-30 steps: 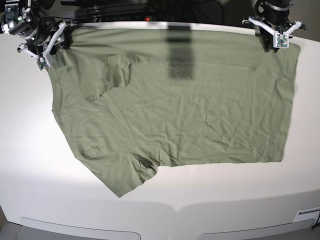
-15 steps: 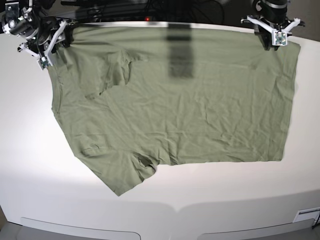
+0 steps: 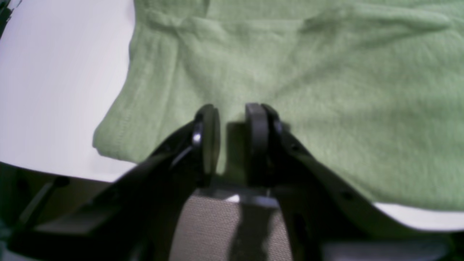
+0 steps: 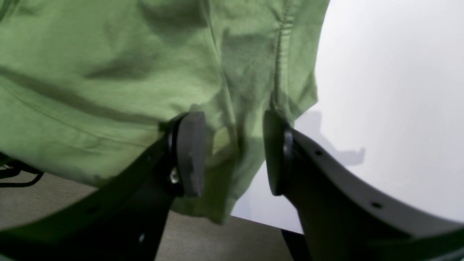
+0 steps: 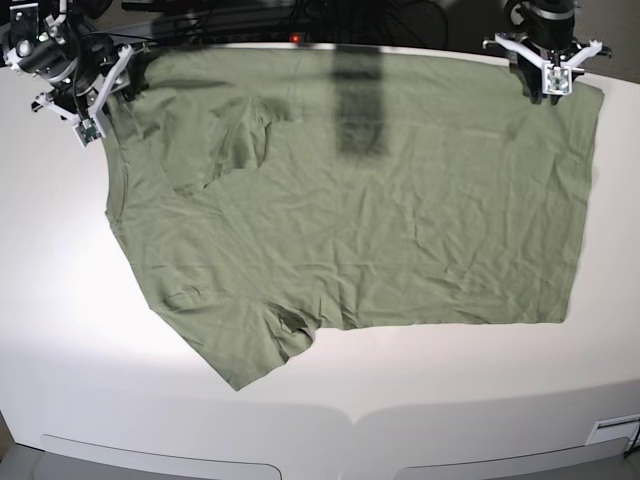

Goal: Fold the T-shirt properly
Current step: 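Drag the held edge back toward the arms, spreading the shirt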

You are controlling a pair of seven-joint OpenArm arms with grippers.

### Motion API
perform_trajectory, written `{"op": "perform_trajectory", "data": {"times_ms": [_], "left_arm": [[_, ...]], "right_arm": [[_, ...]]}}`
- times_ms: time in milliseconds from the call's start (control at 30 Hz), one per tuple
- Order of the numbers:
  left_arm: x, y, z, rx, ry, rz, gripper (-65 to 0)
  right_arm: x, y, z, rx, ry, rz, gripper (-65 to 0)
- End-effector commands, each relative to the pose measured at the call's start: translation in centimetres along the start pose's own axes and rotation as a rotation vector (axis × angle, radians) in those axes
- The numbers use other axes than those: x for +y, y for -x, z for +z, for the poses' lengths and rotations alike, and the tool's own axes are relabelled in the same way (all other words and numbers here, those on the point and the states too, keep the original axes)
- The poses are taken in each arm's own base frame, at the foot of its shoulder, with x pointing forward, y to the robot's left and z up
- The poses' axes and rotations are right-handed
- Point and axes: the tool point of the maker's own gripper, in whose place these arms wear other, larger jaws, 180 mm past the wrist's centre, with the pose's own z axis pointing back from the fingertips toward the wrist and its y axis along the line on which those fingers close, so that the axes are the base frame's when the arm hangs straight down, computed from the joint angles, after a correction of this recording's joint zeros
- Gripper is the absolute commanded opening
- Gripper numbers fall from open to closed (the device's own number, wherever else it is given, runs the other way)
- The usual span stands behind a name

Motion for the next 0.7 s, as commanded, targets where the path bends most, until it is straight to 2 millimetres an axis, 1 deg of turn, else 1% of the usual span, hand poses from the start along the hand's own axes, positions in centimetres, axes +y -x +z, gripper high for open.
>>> {"op": "perform_trajectory", "data": {"times_ms": [0, 233, 333, 500, 667], "left_arm": [[-0.5, 4.2, 0.7, 0.197, 0.026, -0.001, -48.5], [-0.6, 2.8, 0.8, 0.183, 0.028, 0.002, -48.5], [-0.7, 1.7, 0.8, 0.164, 0.030, 0.005, -48.5], [-0.7, -0.5, 0.9, 0.106, 0.033, 0.009, -48.4], [-0.8, -2.3, 1.1, 0.062, 0.035, 0.012, -48.4]], "right_arm": [[-0.6, -0.9, 0.4, -0.028, 0.017, 0.008, -38.8], [-0.6, -0.9, 0.4, -0.029, 0.017, 0.008, -38.7], [-0.6, -1.1, 0.5, -0.036, 0.018, 0.012, -38.7], [-0.4, -2.6, 1.2, -0.077, 0.024, 0.035, -38.7], [-0.6, -4.1, 2.0, -0.120, 0.050, 0.037, -38.7]]}}
